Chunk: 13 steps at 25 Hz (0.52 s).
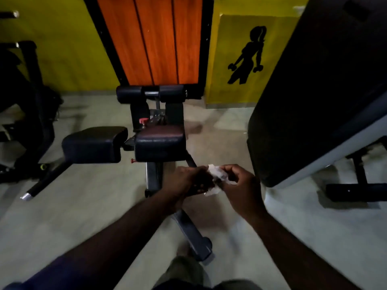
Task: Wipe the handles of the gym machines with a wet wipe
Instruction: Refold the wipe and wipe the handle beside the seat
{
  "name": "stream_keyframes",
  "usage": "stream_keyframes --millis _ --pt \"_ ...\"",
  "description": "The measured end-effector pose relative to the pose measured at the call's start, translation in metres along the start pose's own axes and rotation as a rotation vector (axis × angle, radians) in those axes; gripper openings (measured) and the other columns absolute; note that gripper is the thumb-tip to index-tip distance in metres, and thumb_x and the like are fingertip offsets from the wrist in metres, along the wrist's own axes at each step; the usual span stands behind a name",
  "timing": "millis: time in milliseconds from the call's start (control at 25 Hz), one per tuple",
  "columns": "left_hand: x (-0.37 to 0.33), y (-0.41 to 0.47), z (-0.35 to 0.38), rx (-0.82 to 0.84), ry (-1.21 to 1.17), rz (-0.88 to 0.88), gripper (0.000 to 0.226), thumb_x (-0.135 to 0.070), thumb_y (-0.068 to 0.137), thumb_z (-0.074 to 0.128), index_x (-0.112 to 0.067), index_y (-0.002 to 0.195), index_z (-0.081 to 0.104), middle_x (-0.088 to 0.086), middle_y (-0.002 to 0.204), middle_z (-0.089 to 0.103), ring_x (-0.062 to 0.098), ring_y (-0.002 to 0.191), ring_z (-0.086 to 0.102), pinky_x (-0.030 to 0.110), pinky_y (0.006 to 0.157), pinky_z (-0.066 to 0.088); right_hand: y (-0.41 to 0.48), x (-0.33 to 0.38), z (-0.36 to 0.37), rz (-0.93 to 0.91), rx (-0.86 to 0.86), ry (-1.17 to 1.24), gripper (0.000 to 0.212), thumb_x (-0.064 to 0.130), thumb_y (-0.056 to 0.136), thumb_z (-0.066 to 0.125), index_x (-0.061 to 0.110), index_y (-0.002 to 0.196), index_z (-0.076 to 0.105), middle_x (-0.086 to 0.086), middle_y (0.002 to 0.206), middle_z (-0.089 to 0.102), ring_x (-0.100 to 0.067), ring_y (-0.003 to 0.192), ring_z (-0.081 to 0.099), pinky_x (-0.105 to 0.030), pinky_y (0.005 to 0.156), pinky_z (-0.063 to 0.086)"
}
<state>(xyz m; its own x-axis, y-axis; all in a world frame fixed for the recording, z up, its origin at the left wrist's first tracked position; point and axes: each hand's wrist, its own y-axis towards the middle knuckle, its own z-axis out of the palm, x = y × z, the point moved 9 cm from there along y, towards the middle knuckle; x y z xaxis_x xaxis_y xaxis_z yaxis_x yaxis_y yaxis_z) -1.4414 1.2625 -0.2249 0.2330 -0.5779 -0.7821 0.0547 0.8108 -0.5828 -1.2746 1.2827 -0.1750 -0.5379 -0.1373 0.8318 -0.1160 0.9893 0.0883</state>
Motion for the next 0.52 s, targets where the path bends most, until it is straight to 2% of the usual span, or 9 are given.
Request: stream_keyframes --millis 120,200,240,320,400,480,520 --pt "-0.011 0.044 -0.033 -0.069 0.121 0.032 0.023 -0.02 0.099 0.066 -0.001 0.102 0.079 0.007 0.087 0.08 0.017 0.077 0.073 0.026 0.068 0.054 0.042 -0.053 0.019 0.221 0.121 0.13 0.039 0.048 0.06 0.081 0.054 0.097 0.069 0.01 0.094 0.079 -0.015 0.09 0.076 -0.053 0.08 0.062" --pt "-0.03 0.071 -0.06 -0.169 0.451 0.179 0.012 -0.019 0.097 0.071 -0.013 0.1 0.082 -0.002 0.085 0.079 0.002 0.074 0.07 0.024 0.072 0.052 0.067 -0.082 0.025 0.287 0.159 0.166 0.049 0.046 0.054 0.082 0.052 0.1 0.066 0.005 0.094 0.079 -0.02 0.088 0.077 -0.058 0.081 0.061" --pt "-0.041 0.083 -0.071 -0.221 0.637 0.245 0.013 -0.019 0.095 0.074 -0.016 0.104 0.081 -0.003 0.092 0.08 -0.002 0.078 0.07 0.023 0.075 0.054 0.083 -0.094 0.031 0.3 0.172 0.172 0.05 0.044 0.054 0.084 0.048 0.1 0.067 0.004 0.092 0.079 -0.019 0.087 0.077 -0.057 0.082 0.061" --pt "-0.062 0.103 -0.082 -0.269 0.941 0.411 0.026 -0.015 0.093 0.074 -0.012 0.118 0.076 0.003 0.112 0.078 0.009 0.099 0.072 0.026 0.088 0.055 0.118 -0.112 0.049 0.31 0.231 0.117 0.041 0.033 0.062 0.089 0.038 0.098 0.069 0.006 0.089 0.079 -0.015 0.083 0.076 -0.05 0.082 0.062" --pt "-0.077 0.127 -0.078 -0.21 1.248 0.6 0.039 -0.019 0.094 0.065 -0.006 0.13 0.069 0.013 0.132 0.069 0.022 0.122 0.064 0.035 0.102 0.049 0.157 -0.127 0.074 0.27 0.309 0.049 0.026 0.023 0.073 0.089 0.031 0.093 0.074 0.011 0.085 0.078 -0.006 0.079 0.074 -0.034 0.079 0.062" --pt "-0.076 0.163 -0.08 -0.096 1.575 0.657 0.052 -0.034 0.1 0.049 -0.007 0.144 0.058 0.014 0.152 0.054 0.029 0.141 0.05 0.044 0.116 0.041 0.187 -0.134 0.108 0.19 0.355 0.009 0.016 0.02 0.079 0.086 0.03 0.089 0.078 0.016 0.082 0.076 0.003 0.078 0.071 -0.011 0.071 0.053" --pt "-0.076 0.178 -0.078 -0.028 1.676 0.648 0.056 -0.038 0.102 0.044 -0.009 0.15 0.052 0.012 0.159 0.046 0.03 0.147 0.042 0.047 0.12 0.036 0.194 -0.135 0.127 0.162 0.389 -0.003 0.015 0.015 0.081 0.084 0.029 0.088 0.079 0.016 0.084 0.076 0.003 0.08 0.07 -0.004 0.07 0.047"
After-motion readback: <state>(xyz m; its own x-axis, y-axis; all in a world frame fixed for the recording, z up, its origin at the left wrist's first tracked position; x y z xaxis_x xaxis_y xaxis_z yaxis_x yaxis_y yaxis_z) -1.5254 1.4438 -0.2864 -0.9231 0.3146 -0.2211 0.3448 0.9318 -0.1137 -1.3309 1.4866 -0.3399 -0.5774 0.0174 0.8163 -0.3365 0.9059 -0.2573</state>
